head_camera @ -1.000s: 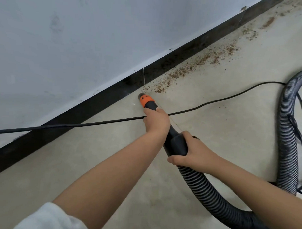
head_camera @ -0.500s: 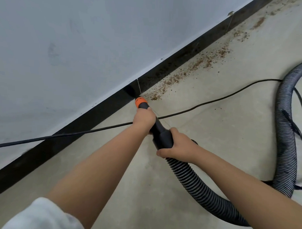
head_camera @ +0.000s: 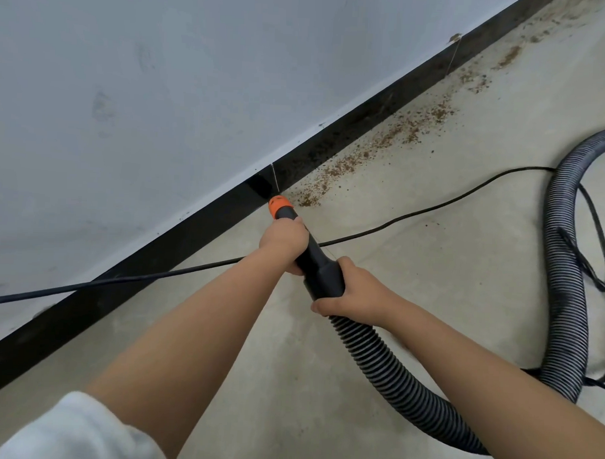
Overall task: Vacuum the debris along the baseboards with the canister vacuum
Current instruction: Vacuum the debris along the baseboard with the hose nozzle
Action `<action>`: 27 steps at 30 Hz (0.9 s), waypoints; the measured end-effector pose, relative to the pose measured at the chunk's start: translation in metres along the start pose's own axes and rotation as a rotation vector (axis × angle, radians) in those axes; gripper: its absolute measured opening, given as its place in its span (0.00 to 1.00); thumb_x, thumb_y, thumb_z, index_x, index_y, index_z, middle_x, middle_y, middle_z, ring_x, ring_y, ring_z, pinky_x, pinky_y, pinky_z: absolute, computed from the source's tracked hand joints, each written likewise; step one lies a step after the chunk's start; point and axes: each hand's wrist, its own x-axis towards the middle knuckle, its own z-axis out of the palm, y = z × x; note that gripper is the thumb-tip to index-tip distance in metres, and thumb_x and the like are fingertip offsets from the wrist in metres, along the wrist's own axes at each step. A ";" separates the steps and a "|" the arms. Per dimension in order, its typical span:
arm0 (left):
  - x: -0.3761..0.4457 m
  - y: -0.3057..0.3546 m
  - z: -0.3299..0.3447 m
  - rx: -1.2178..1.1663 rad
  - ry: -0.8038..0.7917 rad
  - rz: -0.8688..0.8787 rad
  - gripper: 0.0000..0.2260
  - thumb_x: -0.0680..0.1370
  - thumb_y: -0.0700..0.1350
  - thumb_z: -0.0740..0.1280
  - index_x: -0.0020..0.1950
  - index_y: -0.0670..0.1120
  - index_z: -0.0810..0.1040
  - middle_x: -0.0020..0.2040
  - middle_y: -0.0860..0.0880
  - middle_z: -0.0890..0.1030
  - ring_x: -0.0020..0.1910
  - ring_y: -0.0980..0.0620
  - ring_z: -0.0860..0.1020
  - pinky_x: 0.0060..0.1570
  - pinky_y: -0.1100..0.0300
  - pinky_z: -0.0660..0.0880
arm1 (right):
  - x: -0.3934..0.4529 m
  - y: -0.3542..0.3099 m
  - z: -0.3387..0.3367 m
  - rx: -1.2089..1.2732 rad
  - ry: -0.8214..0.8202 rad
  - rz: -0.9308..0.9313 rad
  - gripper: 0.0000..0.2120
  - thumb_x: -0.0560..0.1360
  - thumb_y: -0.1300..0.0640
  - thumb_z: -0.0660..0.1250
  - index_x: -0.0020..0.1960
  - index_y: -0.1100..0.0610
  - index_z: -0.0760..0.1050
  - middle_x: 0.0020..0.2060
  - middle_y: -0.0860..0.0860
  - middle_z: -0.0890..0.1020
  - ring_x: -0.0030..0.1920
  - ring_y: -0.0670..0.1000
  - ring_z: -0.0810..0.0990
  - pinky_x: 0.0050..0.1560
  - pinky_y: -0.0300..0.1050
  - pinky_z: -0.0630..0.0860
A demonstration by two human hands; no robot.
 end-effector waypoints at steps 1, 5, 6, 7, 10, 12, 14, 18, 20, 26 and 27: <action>0.004 -0.002 0.002 -0.008 -0.019 0.001 0.19 0.83 0.46 0.52 0.68 0.36 0.67 0.62 0.36 0.75 0.57 0.38 0.77 0.39 0.53 0.77 | -0.001 0.001 0.001 -0.003 0.012 0.004 0.24 0.68 0.51 0.74 0.53 0.55 0.61 0.42 0.45 0.71 0.39 0.43 0.73 0.33 0.37 0.69; 0.001 -0.008 0.008 0.075 -0.062 -0.041 0.16 0.83 0.49 0.51 0.58 0.38 0.69 0.55 0.34 0.77 0.50 0.36 0.80 0.44 0.47 0.80 | -0.014 0.008 0.004 -0.042 0.042 0.017 0.24 0.68 0.49 0.73 0.53 0.54 0.61 0.42 0.44 0.71 0.39 0.42 0.73 0.33 0.36 0.68; -0.002 -0.008 0.009 0.085 -0.069 -0.072 0.15 0.83 0.49 0.51 0.56 0.38 0.67 0.52 0.34 0.78 0.47 0.35 0.81 0.44 0.45 0.80 | -0.018 0.011 0.003 -0.055 0.043 0.018 0.24 0.67 0.49 0.73 0.53 0.54 0.62 0.42 0.45 0.71 0.39 0.43 0.73 0.34 0.37 0.69; -0.004 -0.009 0.011 0.080 -0.075 -0.090 0.15 0.83 0.50 0.51 0.57 0.39 0.66 0.49 0.34 0.78 0.44 0.35 0.81 0.42 0.46 0.80 | -0.022 0.013 0.003 -0.066 0.041 0.019 0.24 0.67 0.49 0.73 0.53 0.55 0.62 0.42 0.45 0.71 0.40 0.43 0.73 0.35 0.38 0.71; -0.008 -0.014 0.019 0.077 -0.109 -0.092 0.16 0.82 0.50 0.51 0.59 0.38 0.66 0.47 0.35 0.77 0.42 0.35 0.82 0.33 0.52 0.78 | -0.034 0.021 0.003 -0.069 0.045 0.030 0.24 0.67 0.49 0.73 0.53 0.55 0.63 0.43 0.46 0.71 0.40 0.43 0.73 0.35 0.37 0.71; -0.011 -0.015 0.024 0.085 -0.132 -0.081 0.14 0.82 0.50 0.51 0.55 0.39 0.66 0.50 0.34 0.78 0.42 0.35 0.82 0.35 0.52 0.78 | -0.040 0.025 0.004 -0.065 0.066 0.038 0.24 0.67 0.50 0.73 0.53 0.55 0.63 0.43 0.45 0.70 0.39 0.42 0.72 0.33 0.35 0.69; -0.013 -0.013 0.029 0.085 -0.134 -0.074 0.14 0.82 0.50 0.51 0.53 0.40 0.65 0.51 0.34 0.79 0.44 0.35 0.82 0.37 0.51 0.79 | -0.044 0.028 0.004 -0.047 0.083 0.051 0.24 0.67 0.50 0.73 0.53 0.54 0.62 0.43 0.45 0.71 0.39 0.41 0.73 0.31 0.33 0.67; -0.011 -0.009 0.036 0.113 -0.141 -0.069 0.14 0.83 0.50 0.50 0.53 0.40 0.65 0.47 0.35 0.78 0.45 0.35 0.82 0.41 0.49 0.79 | -0.044 0.033 0.001 -0.022 0.092 0.064 0.24 0.67 0.50 0.73 0.54 0.54 0.62 0.45 0.48 0.73 0.40 0.42 0.74 0.31 0.33 0.66; -0.009 -0.010 0.036 0.133 -0.138 -0.041 0.14 0.83 0.49 0.50 0.55 0.39 0.66 0.49 0.35 0.78 0.46 0.35 0.81 0.40 0.49 0.79 | -0.040 0.034 0.002 -0.017 0.094 0.066 0.25 0.67 0.50 0.73 0.55 0.54 0.62 0.46 0.48 0.73 0.40 0.43 0.74 0.31 0.33 0.67; 0.002 -0.007 0.034 0.054 -0.132 0.049 0.19 0.83 0.48 0.52 0.67 0.36 0.68 0.45 0.41 0.77 0.53 0.38 0.79 0.37 0.53 0.77 | -0.024 0.029 -0.002 -0.002 0.095 0.060 0.25 0.68 0.50 0.73 0.55 0.55 0.62 0.43 0.47 0.73 0.42 0.46 0.75 0.35 0.38 0.70; 0.007 -0.005 0.034 0.054 -0.115 0.054 0.19 0.83 0.48 0.52 0.67 0.36 0.68 0.40 0.44 0.74 0.53 0.38 0.79 0.37 0.53 0.78 | -0.023 0.028 -0.004 0.009 0.092 0.054 0.25 0.68 0.50 0.73 0.55 0.55 0.62 0.43 0.46 0.73 0.42 0.46 0.75 0.35 0.37 0.70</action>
